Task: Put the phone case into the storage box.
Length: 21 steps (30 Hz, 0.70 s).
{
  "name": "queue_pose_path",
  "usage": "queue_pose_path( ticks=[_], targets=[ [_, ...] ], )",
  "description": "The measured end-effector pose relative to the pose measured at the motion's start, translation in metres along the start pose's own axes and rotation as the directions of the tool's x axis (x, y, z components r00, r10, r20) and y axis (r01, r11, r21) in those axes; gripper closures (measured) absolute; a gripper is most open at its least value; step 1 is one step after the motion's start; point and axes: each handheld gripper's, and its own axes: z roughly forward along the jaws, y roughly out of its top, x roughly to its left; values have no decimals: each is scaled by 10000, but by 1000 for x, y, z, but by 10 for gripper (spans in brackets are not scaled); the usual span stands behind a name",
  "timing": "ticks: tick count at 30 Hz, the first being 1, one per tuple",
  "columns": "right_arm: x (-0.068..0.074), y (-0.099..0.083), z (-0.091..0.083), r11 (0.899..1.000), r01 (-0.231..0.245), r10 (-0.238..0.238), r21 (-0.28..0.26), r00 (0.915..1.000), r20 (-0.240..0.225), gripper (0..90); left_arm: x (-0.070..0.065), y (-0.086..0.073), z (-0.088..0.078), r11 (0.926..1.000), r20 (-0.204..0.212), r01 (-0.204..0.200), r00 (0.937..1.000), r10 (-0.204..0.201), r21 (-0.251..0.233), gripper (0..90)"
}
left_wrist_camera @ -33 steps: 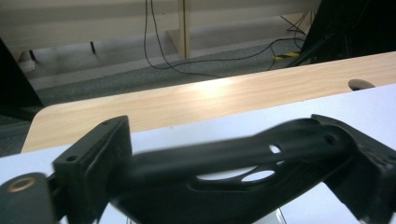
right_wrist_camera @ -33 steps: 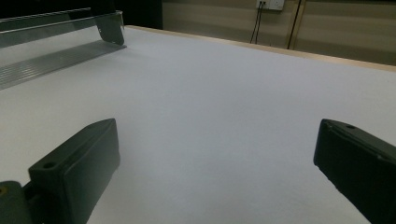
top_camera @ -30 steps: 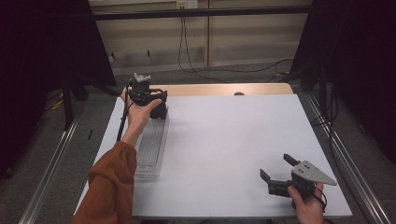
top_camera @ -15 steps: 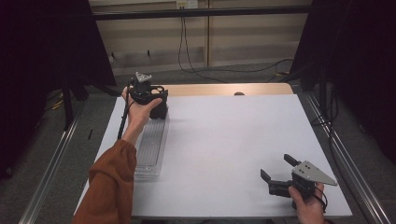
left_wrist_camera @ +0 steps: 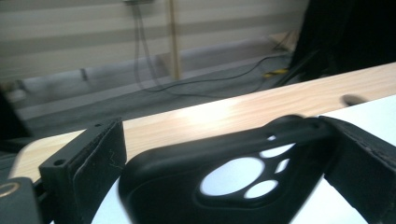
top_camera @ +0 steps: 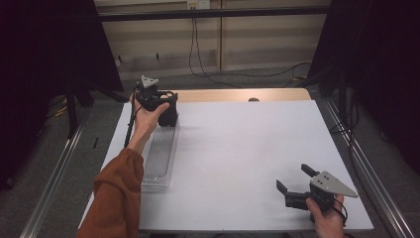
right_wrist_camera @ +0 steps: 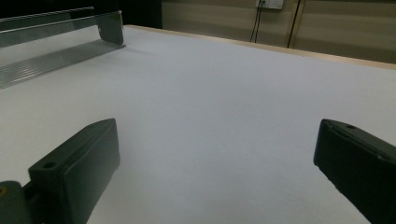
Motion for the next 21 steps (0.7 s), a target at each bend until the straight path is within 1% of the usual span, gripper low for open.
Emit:
queue_pose_path(
  ticks=[5, 6, 7, 8, 9, 10, 13, 15, 16, 18, 21],
  targets=[
    [0, 0, 0, 10000, 17, -17, 25, 10000, -4, 1, 3, 3, -4, 9991, -1, -190, 9998, 191, -380, 31],
    [0, 0, 0, 10000, 39, -39, 11, 10000, -5, 1, 3, 4, -4, 9987, 74, -180, 9998, 184, -468, 30],
    [0, 0, 0, 10000, 23, -23, 14, 10000, -1, 0, 4, 4, -5, 9985, 175, -74, 9998, 84, -547, 30],
    [0, 0, 0, 10000, 22, -22, 29, 10000, 1, 0, 4, 5, -6, 9981, 152, -17, 9999, 26, -618, 30],
    [0, 0, 0, 10000, 21, -21, 35, 10000, 9, 0, 4, 5, -7, 9980, 81, -88, 9999, 93, -634, 30],
    [0, 0, 0, 10000, 37, -37, 42, 10000, 14, 0, 4, 5, -8, 9979, 113, -170, 9998, 177, -620, 29],
    [0, 0, 1, 10000, 63, -63, 28, 10000, -11, 1, 6, 5, -10, 9977, 244, -183, 9995, 199, -645, 27],
    [0, 0, 0, 10000, 45, -45, 34, 10000, 13, 0, 6, 5, -13, 9971, 222, -207, 9995, 224, -737, 27],
    [0, 0, 0, 10000, 29, -29, 26, 10000, 20, 0, 6, 5, -15, 9966, 245, -198, 9995, 219, -803, 27],
    [0, 0, 1, 10000, 33, -33, 26, 10000, 17, 0, 6, 5, -18, 9959, 397, 21, 9992, 15, -903, 27],
    [0, 0, 1, 10000, 19, -19, 26, 10000, 4, 0, 6, 7, -20, 9929, 329, 53, 9995, -14, -1188, 28]
  ],
)
